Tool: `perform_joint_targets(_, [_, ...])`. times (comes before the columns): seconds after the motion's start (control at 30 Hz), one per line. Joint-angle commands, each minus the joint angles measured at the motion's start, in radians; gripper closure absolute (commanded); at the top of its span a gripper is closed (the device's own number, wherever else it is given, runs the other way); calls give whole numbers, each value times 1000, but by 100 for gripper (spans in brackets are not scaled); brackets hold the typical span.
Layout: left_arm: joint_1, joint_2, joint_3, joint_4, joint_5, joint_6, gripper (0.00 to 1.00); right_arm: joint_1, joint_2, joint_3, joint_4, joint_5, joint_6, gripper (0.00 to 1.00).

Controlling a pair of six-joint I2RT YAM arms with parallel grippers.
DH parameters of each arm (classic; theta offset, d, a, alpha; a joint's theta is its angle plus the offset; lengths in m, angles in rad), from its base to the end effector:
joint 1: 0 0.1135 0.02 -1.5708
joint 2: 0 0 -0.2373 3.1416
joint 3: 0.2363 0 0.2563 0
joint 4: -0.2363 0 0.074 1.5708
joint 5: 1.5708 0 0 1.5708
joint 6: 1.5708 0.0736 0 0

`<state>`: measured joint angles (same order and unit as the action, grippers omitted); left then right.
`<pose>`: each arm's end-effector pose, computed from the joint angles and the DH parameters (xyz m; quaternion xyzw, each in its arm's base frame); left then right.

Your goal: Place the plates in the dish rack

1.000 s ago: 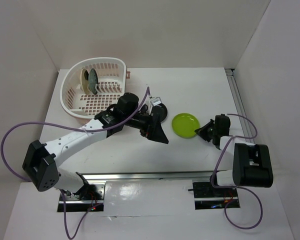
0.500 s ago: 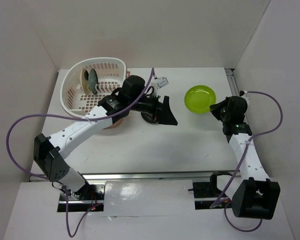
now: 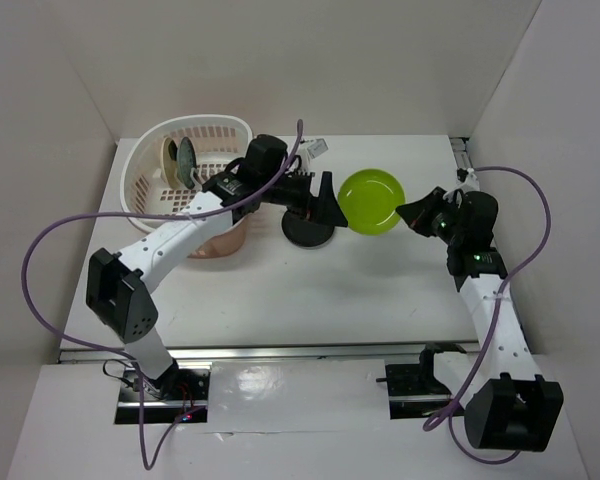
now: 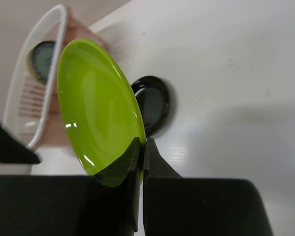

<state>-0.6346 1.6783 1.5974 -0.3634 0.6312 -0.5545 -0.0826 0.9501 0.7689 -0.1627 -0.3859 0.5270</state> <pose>0.3118 -0.2835 0.3318 0.1978 0.7965 -0.5017 0.2735 0.2731 0.0052 0.2727 0.1355 0.7986 0.2775 0.5166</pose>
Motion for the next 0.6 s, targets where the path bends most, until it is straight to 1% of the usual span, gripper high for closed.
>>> perform_joint_targets(0.0, [15, 20, 41, 9, 22, 11, 0, 7, -5, 15, 221, -247, 10, 100])
perform_joint_targets(0.1, [36, 29, 50, 9, 22, 11, 0, 7, 13, 24, 244, -295, 22, 100])
perform_joint_targets(0.27, [36, 47, 50, 9, 22, 21, 0, 17, 32, 59, 246, -355, 22, 100])
perform_joint_targets(0.4, [45, 57, 59, 9, 22, 21, 0, 17, 32, 59, 235, -364, 11, 100])
perform_joint_targets(0.57, [67, 57, 59, 9, -24, 12, 1, 27, 32, 59, 224, -384, 2, 100])
